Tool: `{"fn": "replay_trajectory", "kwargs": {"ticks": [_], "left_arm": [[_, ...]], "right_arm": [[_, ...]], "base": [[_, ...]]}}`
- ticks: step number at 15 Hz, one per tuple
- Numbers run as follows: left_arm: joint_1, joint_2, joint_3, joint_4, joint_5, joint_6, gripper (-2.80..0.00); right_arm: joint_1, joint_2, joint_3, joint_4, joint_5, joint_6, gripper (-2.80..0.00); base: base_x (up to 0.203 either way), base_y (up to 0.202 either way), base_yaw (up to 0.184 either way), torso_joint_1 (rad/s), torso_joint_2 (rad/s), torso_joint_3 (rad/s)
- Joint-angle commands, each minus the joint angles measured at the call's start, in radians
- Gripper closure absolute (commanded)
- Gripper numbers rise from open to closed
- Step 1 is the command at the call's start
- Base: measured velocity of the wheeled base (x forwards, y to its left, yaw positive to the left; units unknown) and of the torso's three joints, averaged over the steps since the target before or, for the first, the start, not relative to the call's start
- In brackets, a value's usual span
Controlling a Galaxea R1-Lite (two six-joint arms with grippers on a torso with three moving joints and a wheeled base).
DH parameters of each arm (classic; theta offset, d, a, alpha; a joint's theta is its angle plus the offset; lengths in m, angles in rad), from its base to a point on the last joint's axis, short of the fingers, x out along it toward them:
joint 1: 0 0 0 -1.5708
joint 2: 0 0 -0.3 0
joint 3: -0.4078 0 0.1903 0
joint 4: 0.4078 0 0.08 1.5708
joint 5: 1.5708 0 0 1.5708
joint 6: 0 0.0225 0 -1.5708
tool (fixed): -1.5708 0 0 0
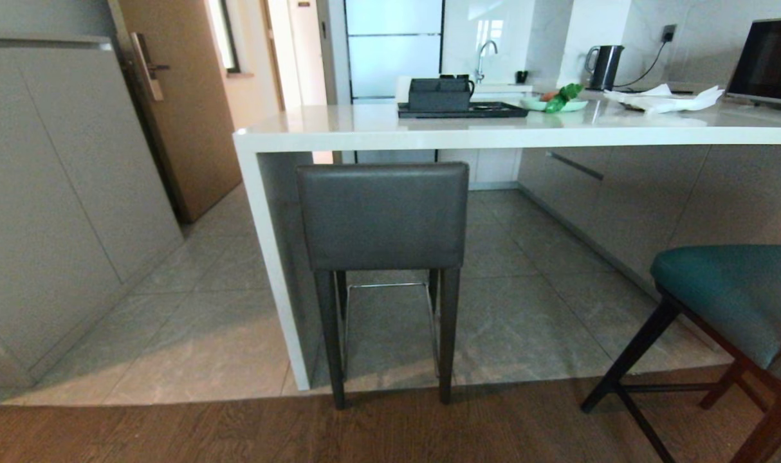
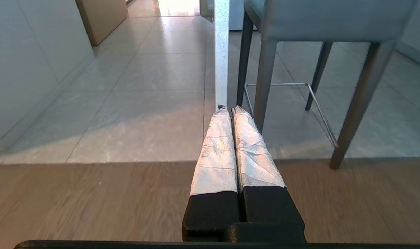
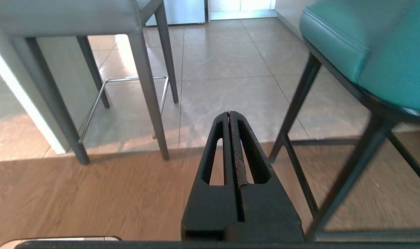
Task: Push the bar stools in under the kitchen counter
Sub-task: Push the blue chair back under the dining table
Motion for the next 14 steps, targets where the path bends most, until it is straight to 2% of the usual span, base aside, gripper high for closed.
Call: {"fn": "replay_trajectory", "kwargs": {"ticks": [1, 7, 14], "left_arm": [[0.0, 0.002, 0.003, -0.001, 0.0, 0.0, 0.0], [0.0, 0.002, 0.003, 0.001, 0.001, -0.002, 0.0], [0.0, 0.002, 0.003, -0.001, 0.001, -0.004, 0.0]], "right_arm": [[0.0, 0.002, 0.001, 0.001, 0.0, 0.0, 0.0], [0.0, 0.002, 0.0, 0.001, 0.0, 0.0, 0.0], [0.0, 0.002, 0.0, 0.001, 0.0, 0.0, 0.0]], "base": [[-0.201, 0.0, 0.003, -0.001, 0.01, 0.002], [-0.187, 0.0, -0.002, -0.001, 0.0, 0.003], [0.0, 0.0, 0.0, 0.0, 0.0, 0.0]]}}
